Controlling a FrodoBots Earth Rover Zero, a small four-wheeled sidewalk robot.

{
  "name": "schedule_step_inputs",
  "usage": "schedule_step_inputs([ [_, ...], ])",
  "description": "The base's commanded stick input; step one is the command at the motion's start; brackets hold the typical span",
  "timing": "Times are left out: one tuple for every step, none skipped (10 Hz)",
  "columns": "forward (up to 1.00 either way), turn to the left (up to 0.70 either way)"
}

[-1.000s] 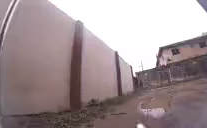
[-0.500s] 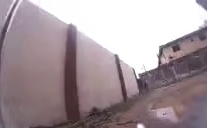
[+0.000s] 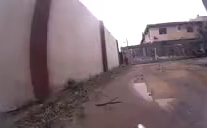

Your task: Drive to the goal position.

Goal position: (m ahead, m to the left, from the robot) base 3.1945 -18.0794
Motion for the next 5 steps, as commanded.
schedule_step_inputs([
  [0.00,-1.00],
  [0.00,-0.21],
  [0.00,0.00],
  [0.00,0.00],
  [0.00,0.00],
])
